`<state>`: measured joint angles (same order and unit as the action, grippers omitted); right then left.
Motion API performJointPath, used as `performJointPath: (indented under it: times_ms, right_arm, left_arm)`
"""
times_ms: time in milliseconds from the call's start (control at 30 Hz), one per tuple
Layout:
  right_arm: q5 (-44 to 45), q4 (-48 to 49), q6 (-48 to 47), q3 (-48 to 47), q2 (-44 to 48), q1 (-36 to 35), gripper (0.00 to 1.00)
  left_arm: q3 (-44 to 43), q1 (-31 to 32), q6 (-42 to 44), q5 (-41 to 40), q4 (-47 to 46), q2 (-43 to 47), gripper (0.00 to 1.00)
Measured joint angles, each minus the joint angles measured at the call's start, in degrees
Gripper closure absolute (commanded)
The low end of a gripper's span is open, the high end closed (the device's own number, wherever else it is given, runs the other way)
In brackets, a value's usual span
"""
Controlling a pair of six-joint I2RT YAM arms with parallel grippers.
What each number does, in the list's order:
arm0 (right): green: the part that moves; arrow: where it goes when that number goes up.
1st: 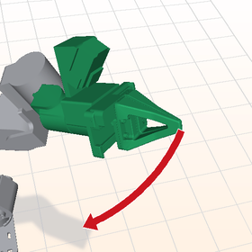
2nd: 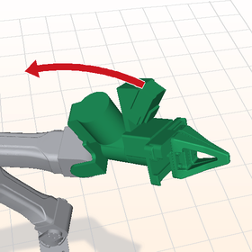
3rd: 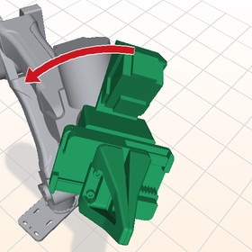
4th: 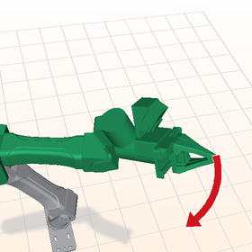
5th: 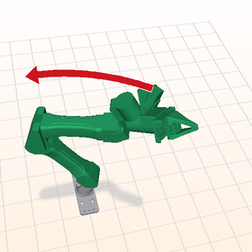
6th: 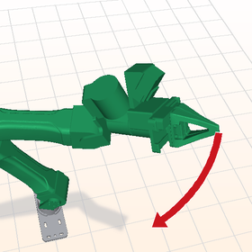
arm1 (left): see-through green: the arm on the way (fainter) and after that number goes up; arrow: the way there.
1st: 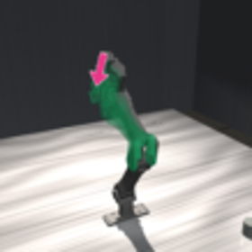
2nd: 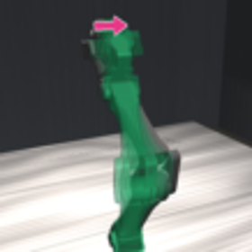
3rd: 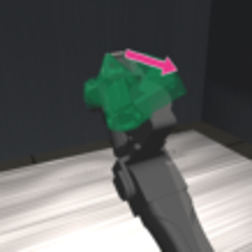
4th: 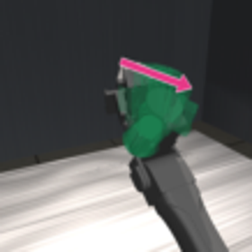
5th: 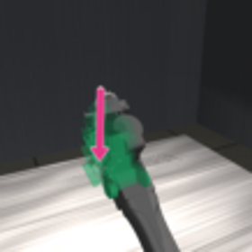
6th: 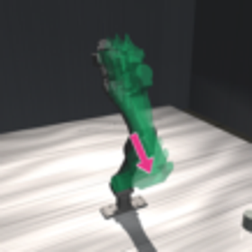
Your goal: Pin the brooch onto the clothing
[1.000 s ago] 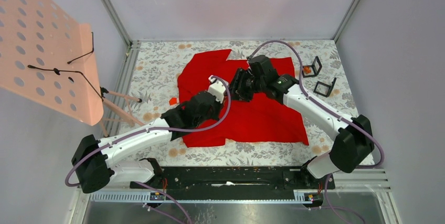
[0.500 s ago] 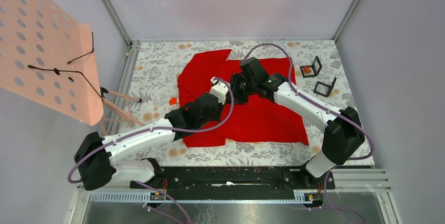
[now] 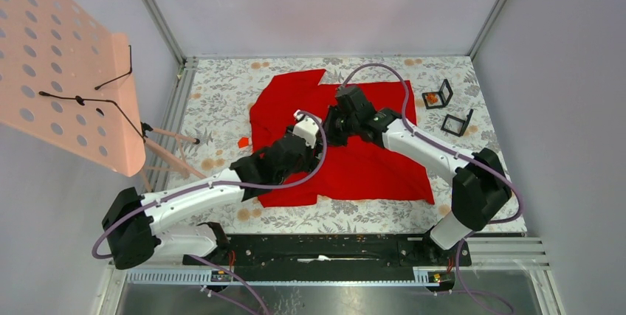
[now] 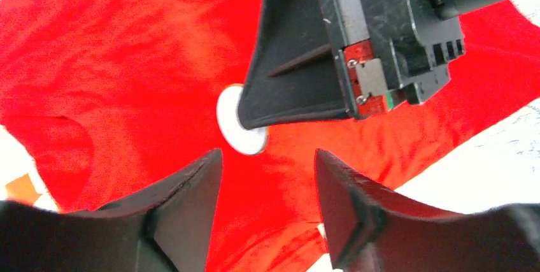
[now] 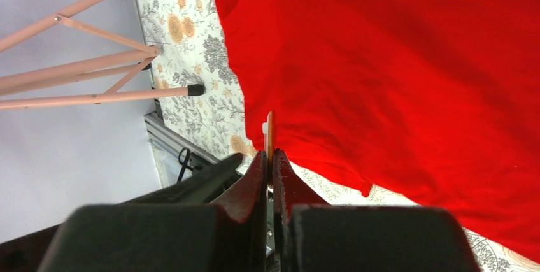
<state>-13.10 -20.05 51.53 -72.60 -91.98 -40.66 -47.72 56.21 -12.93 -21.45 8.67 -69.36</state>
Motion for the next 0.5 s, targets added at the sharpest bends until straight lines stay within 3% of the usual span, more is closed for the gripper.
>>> performJointPath:
  times_ms: [200,333,500]
  right_arm:
    - [0.52,8.22,-1.20,8.07,2.23,1.84,1.00]
    - [-0.44,14.38,-4.02,13.79,6.78,6.78,1.00]
    - [-5.64,21.75,-9.60,18.27,13.92,12.72,1.00]
  left_arm:
    - [3.43,-0.02,-0.76,0.48,-0.55,5.11,0.12]
    - [5.27,-0.31,-1.84,2.60,-0.07,10.23,0.08]
    - [5.44,-6.23,-5.53,13.84,-0.63,14.25,0.07]
